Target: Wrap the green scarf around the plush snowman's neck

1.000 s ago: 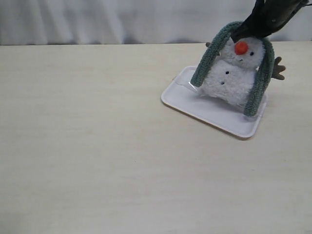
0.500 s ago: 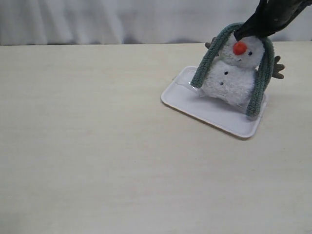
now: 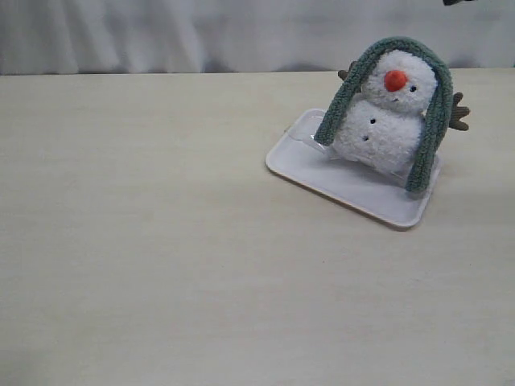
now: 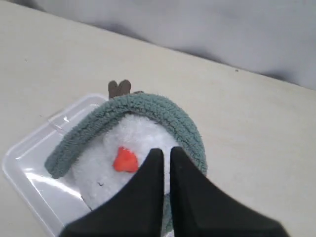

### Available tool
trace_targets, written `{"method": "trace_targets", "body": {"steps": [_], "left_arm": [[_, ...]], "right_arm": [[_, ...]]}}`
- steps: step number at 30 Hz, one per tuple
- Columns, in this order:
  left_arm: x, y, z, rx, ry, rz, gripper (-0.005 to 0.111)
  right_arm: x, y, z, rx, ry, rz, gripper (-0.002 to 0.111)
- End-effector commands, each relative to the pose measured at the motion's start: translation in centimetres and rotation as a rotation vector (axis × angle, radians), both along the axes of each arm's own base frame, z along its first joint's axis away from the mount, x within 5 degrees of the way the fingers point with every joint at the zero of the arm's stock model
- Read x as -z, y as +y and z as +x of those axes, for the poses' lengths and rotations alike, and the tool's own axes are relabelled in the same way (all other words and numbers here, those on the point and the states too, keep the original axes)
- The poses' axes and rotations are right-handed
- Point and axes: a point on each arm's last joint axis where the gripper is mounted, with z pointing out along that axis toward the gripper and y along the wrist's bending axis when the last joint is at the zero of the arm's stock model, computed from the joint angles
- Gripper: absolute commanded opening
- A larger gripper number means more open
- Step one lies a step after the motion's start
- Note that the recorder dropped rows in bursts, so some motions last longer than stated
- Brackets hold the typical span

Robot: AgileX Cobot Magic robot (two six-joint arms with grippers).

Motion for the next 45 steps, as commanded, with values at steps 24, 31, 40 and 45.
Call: {"method": "trace_targets", "body": {"steps": [24, 31, 40, 45], "left_arm": [[-6.0, 0.6, -0.5, -0.026, -0.662, -0.574, 0.000], [-11.1, -1.4, 1.3, 0.176, -0.579, -0.426, 0.000], [-12.7, -5.6, 12.6, 0.647, -0.286, -0.378, 0.000], [-10.0, -6.9, 19.3, 0.676, -0.123, -0.290, 0.000]], "right_arm": [[-0.7, 0.3, -12.3, -0.072, -0.184, 0.243, 0.004], [-0.4, 0.5, -12.3, -0.076, -0.157, 0.255, 0.004], [0.0, 0.5, -11.9, -0.080, -0.139, 0.245, 0.004], [1.6, 0.7, -10.0, -0.071, -0.107, 0.239, 0.004]]}}
